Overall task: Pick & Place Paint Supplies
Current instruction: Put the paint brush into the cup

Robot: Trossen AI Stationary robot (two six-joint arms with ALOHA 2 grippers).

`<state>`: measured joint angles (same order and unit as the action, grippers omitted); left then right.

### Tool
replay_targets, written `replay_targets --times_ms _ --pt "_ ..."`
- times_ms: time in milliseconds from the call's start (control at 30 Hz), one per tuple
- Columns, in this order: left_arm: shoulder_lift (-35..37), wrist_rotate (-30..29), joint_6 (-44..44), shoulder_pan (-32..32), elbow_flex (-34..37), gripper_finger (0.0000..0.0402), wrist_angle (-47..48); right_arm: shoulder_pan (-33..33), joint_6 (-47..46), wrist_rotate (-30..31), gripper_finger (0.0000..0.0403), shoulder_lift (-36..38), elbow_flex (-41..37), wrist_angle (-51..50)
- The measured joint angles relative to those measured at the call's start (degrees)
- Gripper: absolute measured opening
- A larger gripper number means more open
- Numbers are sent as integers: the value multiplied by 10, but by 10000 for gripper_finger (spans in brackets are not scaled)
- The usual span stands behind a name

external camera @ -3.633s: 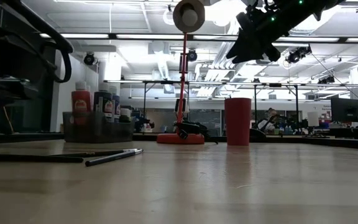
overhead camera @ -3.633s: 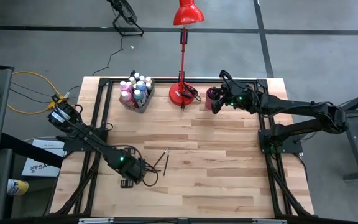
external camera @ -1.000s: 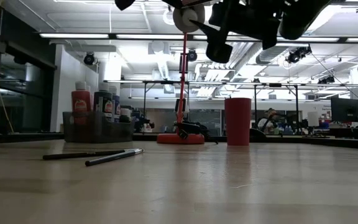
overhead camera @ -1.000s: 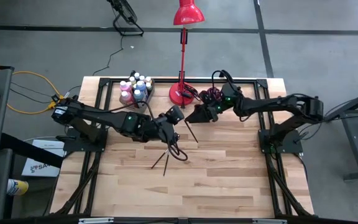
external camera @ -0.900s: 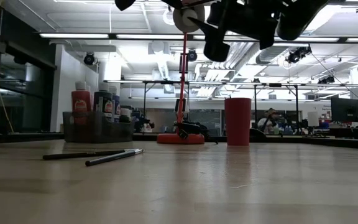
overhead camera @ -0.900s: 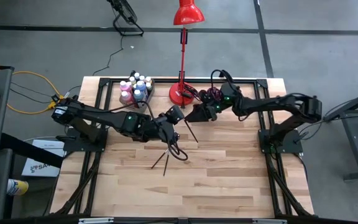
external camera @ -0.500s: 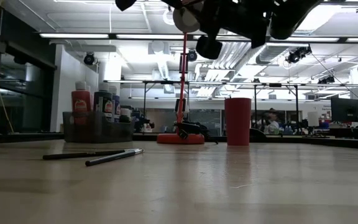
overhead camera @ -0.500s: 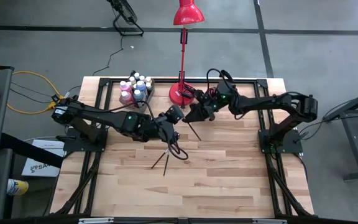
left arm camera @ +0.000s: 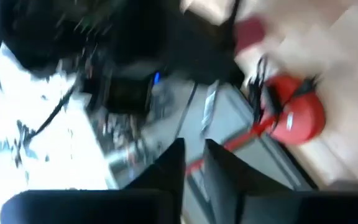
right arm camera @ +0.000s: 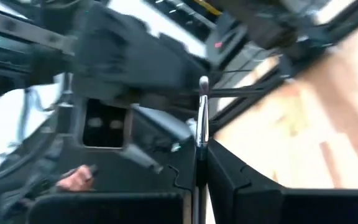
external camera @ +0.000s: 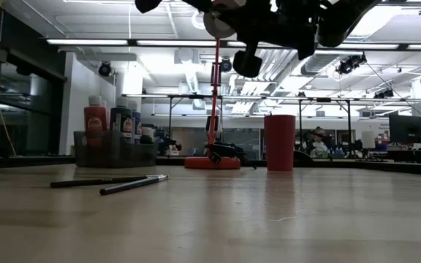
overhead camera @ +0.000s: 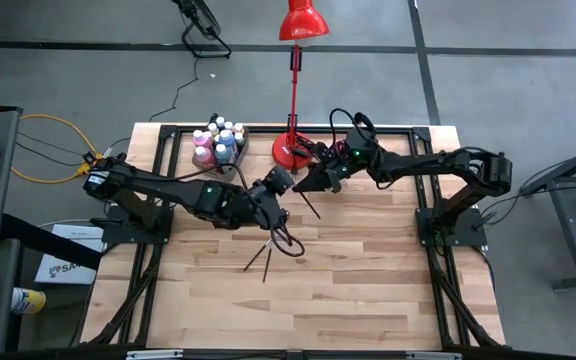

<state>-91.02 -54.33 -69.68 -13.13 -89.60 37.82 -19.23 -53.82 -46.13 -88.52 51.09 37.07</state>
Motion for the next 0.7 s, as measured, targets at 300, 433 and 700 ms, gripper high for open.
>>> replay_targets --times_ms 300,433,700 --pt "28 -38 357 6 0 162 171 -60 155 201 12 69 0 -190" --pt "28 32 566 17 8 170 298 -82 258 361 12 128 0 -286" --pt "28 55 803 9 137 170 248 -86 393 637 12 179 0 -329"
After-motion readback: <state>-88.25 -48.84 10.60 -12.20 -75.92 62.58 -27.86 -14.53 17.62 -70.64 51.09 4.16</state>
